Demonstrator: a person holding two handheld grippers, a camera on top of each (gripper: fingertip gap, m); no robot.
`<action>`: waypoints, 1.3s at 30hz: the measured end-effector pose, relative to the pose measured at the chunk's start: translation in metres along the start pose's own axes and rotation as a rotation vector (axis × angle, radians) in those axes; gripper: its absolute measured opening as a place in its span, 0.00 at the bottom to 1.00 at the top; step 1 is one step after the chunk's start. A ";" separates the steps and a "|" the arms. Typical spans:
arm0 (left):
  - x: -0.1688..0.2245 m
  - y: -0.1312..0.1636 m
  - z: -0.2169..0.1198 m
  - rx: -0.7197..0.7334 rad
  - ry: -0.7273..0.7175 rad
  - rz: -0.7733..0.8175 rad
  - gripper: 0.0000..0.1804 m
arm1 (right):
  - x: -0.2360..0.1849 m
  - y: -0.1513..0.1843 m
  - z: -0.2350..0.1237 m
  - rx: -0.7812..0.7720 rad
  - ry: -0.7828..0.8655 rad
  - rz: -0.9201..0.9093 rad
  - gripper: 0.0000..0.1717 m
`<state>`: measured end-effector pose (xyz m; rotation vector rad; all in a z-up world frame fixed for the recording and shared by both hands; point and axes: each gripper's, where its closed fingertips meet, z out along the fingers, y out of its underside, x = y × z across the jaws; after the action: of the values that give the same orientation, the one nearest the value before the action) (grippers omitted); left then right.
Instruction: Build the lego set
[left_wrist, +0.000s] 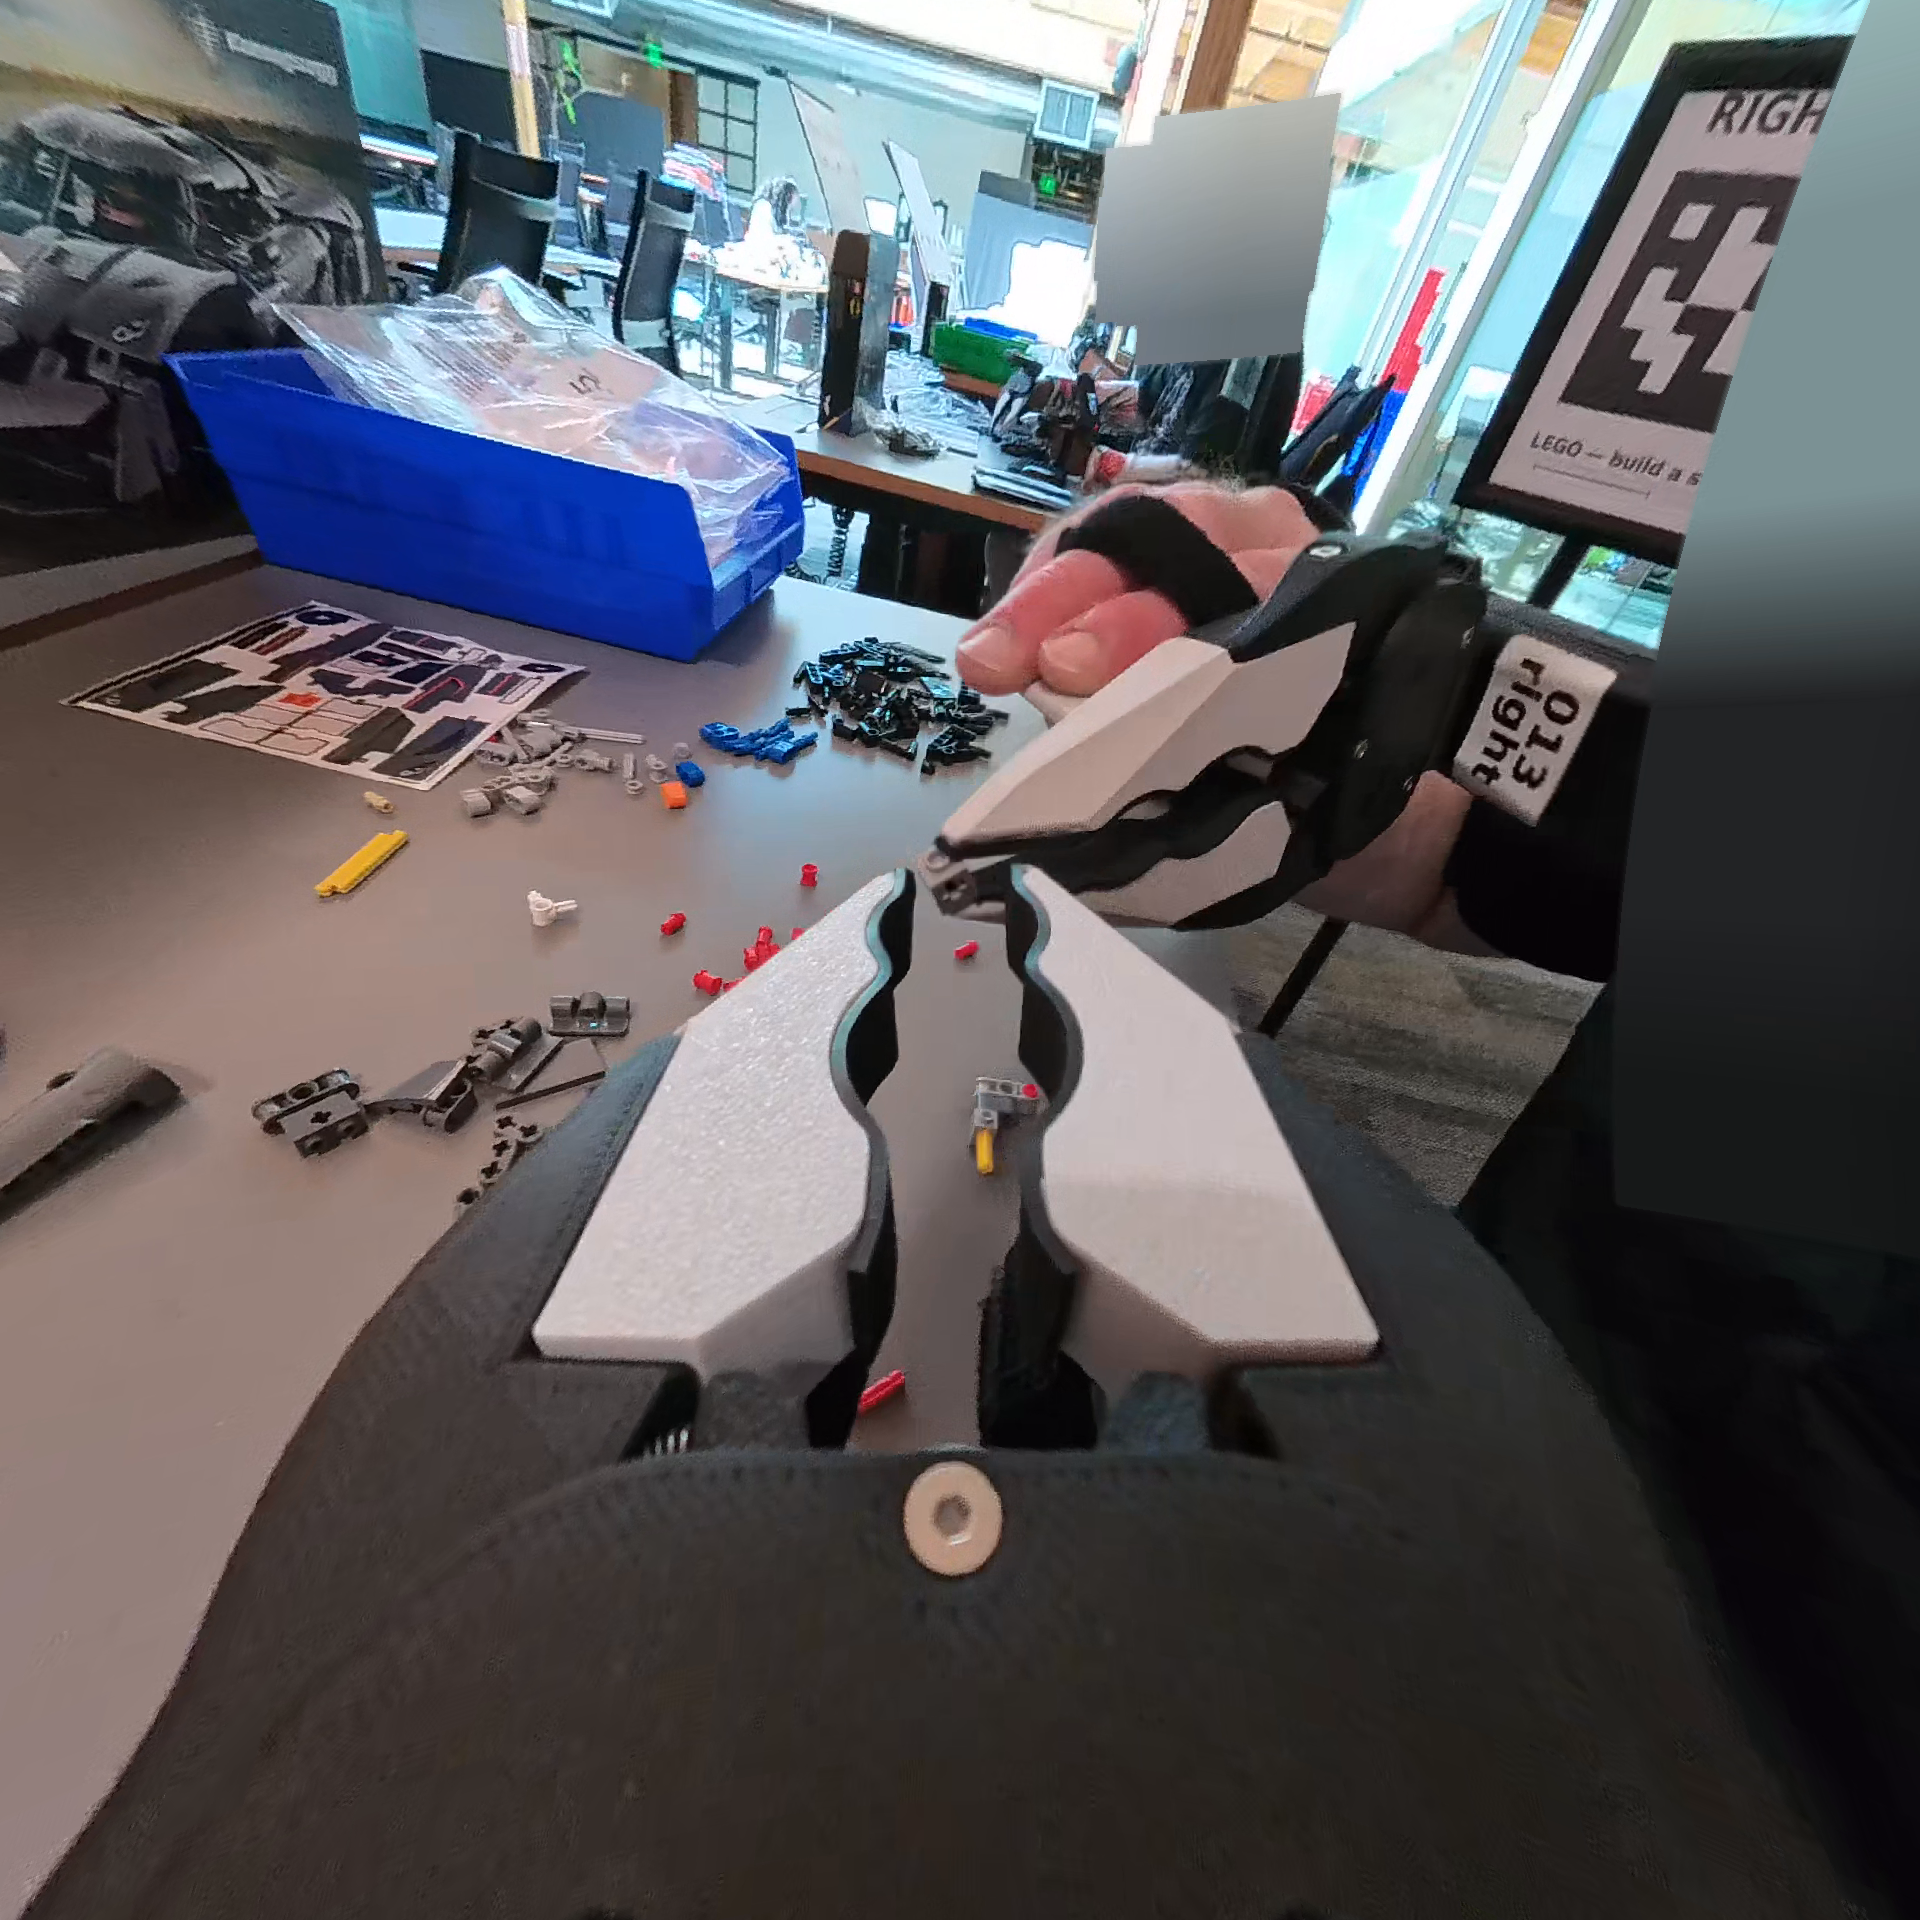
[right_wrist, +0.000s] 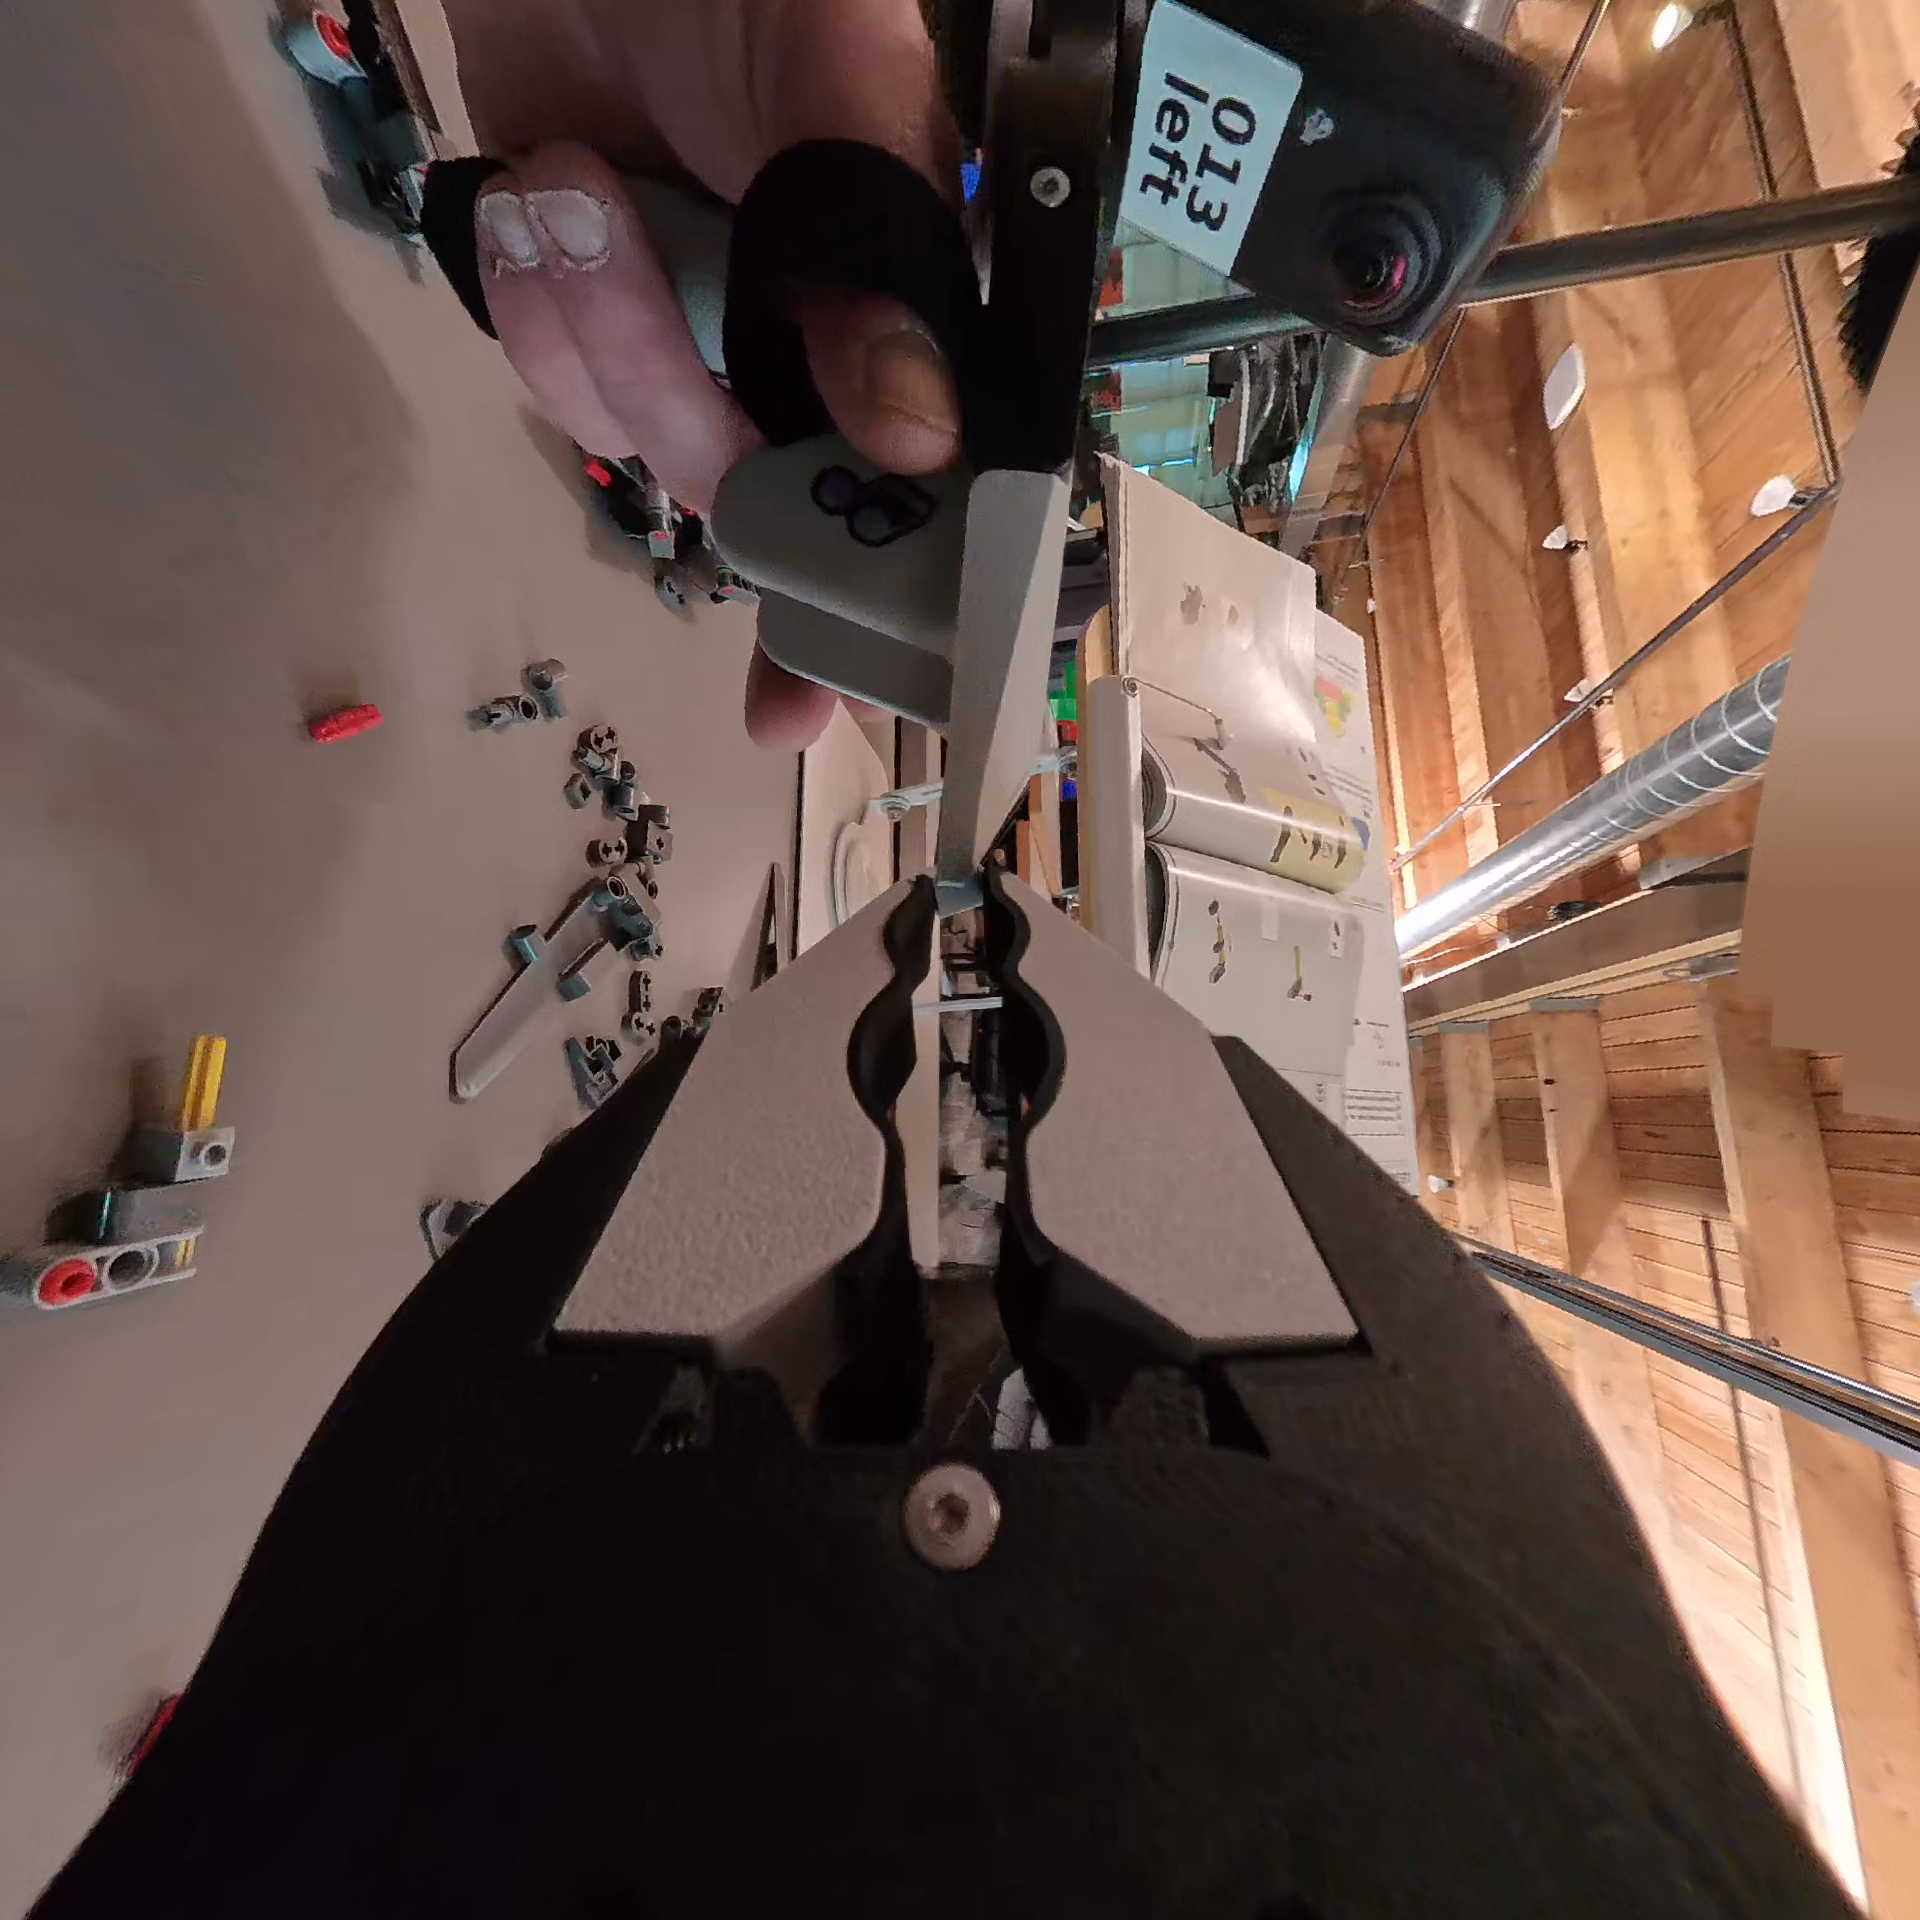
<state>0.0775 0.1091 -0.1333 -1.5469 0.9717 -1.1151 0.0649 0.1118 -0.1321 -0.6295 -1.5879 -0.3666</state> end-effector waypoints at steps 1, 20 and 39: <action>0.000 0.001 0.000 -0.002 -0.004 0.001 0.08 | 0.000 -0.001 0.000 -0.004 0.008 -0.015 0.04; 0.004 0.005 -0.006 -0.046 0.043 0.081 0.04 | 0.013 -0.012 -0.013 0.044 -0.086 0.196 0.15; 0.022 0.114 0.011 -0.616 0.069 0.473 0.04 | -0.051 0.021 -0.040 -0.158 -0.518 0.901 0.03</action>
<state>0.0866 0.0659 -0.2415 -1.6183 1.7340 -0.5551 0.1107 0.0963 -0.1802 -1.5626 -1.5721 0.3815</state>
